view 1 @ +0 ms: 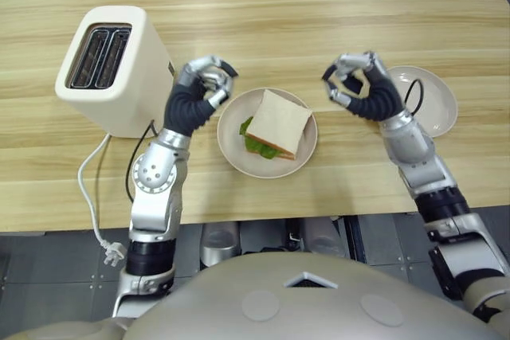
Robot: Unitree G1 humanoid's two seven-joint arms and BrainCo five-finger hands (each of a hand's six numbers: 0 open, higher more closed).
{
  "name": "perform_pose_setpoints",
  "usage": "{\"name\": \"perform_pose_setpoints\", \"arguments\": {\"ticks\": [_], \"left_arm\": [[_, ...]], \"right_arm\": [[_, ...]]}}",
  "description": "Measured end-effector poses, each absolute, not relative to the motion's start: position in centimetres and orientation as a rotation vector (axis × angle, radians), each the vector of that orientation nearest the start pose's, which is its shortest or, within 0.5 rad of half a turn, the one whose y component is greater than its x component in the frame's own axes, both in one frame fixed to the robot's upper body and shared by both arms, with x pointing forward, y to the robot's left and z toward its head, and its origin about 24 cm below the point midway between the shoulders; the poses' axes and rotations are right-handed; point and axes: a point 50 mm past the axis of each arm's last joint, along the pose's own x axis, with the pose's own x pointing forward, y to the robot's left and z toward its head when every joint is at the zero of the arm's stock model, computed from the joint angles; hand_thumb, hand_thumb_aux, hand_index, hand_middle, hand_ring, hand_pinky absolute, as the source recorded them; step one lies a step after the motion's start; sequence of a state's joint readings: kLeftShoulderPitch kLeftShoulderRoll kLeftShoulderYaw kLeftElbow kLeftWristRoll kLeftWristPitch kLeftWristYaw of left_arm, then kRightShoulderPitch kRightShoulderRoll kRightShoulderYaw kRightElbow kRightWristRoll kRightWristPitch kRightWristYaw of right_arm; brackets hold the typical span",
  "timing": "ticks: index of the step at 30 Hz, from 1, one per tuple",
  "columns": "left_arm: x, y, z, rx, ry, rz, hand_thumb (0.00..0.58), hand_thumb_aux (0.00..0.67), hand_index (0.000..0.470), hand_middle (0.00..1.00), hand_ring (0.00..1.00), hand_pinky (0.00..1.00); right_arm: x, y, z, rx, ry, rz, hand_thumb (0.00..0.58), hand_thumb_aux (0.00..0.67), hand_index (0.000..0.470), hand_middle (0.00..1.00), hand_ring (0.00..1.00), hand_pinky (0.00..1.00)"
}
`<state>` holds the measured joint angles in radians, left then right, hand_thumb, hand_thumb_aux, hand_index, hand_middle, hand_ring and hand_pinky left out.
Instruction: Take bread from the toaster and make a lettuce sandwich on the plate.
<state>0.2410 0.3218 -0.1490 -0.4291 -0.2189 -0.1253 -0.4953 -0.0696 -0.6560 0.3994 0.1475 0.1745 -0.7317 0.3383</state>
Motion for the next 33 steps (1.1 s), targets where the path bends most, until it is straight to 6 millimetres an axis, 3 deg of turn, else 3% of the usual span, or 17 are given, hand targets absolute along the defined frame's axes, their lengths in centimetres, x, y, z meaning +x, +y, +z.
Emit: {"name": "perform_pose_setpoints", "arguments": {"ticks": [2, 4, 11, 15, 19, 24, 27, 33], "left_arm": [[16.7, 13.9, 7.7, 0.156, -0.127, -0.884, 0.58, 0.67, 0.46, 1.0, 1.0, 1.0], [15.4, 14.3, 6.2, 0.233, -0.026, -0.978, 0.58, 0.67, 0.46, 1.0, 1.0, 1.0], [14.5, 13.5, 1.2, 0.651, 0.122, -1.116, 0.58, 0.67, 0.46, 1.0, 1.0, 1.0], [14.7, 12.3, -0.4, 0.809, 0.103, -1.153, 0.58, 0.67, 0.46, 1.0, 1.0, 1.0], [18.2, 12.0, -0.7, 1.034, 0.016, -1.005, 0.58, 0.67, 0.46, 1.0, 1.0, 1.0], [21.1, 10.9, -1.1, 1.136, -0.065, -0.895, 0.58, 0.67, 0.46, 1.0, 1.0, 1.0], [24.3, 10.7, -1.1, 1.151, -0.107, -0.777, 0.58, 0.67, 0.46, 1.0, 1.0, 1.0], [31.3, 12.5, -0.1, 1.173, -0.116, -0.555, 0.58, 0.67, 0.46, 1.0, 1.0, 1.0]], "right_arm": [[19.8, -17.0, 4.8, -0.444, -0.213, 1.051, 0.58, 0.67, 0.46, 1.0, 1.0, 1.0], [18.4, -17.5, 3.6, -0.46, -0.076, 1.192, 0.58, 0.67, 0.46, 1.0, 1.0, 1.0], [18.4, -16.5, 2.1, -0.713, -0.009, 1.259, 0.58, 0.67, 0.46, 1.0, 1.0, 1.0], [18.7, -15.6, 1.2, -0.845, -0.032, 1.237, 0.58, 0.67, 0.46, 1.0, 1.0, 1.0], [21.2, -15.2, 0.9, -1.085, -0.119, 1.118, 0.58, 0.67, 0.46, 1.0, 1.0, 1.0], [23.3, -15.1, 0.1, -1.236, -0.169, 1.025, 0.58, 0.67, 0.46, 1.0, 1.0, 1.0], [25.3, -14.4, -0.1, -1.282, -0.219, 0.96, 0.58, 0.67, 0.46, 1.0, 1.0, 1.0], [31.4, -13.0, 0.1, -1.384, -0.254, 0.783, 0.579, 0.649, 0.446, 1.0, 1.0, 1.0]]}}
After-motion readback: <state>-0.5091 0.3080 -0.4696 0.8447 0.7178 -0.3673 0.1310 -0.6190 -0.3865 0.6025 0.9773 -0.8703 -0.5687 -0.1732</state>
